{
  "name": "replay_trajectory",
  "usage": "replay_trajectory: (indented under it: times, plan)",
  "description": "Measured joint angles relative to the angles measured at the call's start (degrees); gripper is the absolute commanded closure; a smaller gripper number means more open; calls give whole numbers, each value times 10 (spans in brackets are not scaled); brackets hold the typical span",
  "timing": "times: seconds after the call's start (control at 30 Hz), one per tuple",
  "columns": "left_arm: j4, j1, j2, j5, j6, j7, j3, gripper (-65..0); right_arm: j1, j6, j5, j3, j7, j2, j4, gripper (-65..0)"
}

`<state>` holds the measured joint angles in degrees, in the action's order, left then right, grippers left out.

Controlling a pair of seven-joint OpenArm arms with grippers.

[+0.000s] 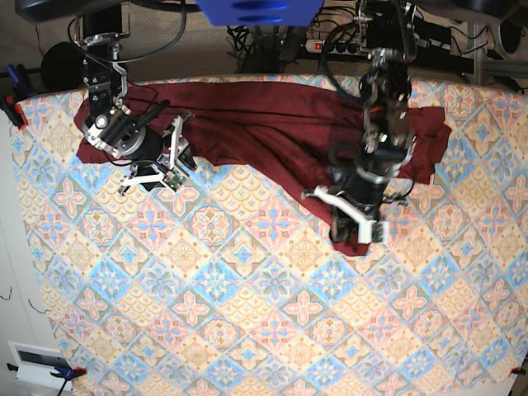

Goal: Layout the t-shirt on the table in an organized manner, then fold the t-shirt properly
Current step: 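Drag the cuff with the left gripper along the strip toward its end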

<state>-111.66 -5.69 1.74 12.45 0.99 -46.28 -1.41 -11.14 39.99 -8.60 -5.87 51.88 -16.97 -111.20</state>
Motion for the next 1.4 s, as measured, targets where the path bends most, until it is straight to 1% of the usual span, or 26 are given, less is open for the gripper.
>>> replay_trajectory:
  times: [0.1,0.17,0.3,0.47,0.93,1.0,1.07,1.17,1.23,1.3,1.4]
  plan:
    - [-45,-56,-2,-1,0,0,40,0,-2,2,-3,-1,0,1,2,-232]
    - [-52,-87,-3,0,0,-1,71,0,-2,3,-4,-1,-1,3,2,-232]
    - [-52,-119,-3,-1,0,-2,129,0,-1,2,-2,-1,0,3,2,-232]
    - [-69,-154,-3,0,0,2,173,0,-1,1,-4,-3,-2,3,2,-232]
    - [-65,-211,-8,0,0,-6,177,0,-3,1,-4,-4,-1,3,2,-232]
    - [-65,-217,-8,0,0,-30,177,0,-3,1,-4,-5,-1,3,2,-232]
    - [-65,-220,-8,-1,0,-66,178,0,-3,1,-3,-4,-1,3,2,-232]
    - [-65,-219,-8,0,0,-84,178,-7,-2,1,-4,3,-1,3,2,-232]
    - [-65,-218,-8,0,0,-86,178,-7,-3,3,-4,22,-2,5,2,-232]
    - [-65,-218,-8,0,0,-86,178,-9,-2,3,-4,59,-2,6,2,-232]
    - [-65,-221,-8,-1,0,-86,179,-57,2,2,-2,132,1,5,17,-232]
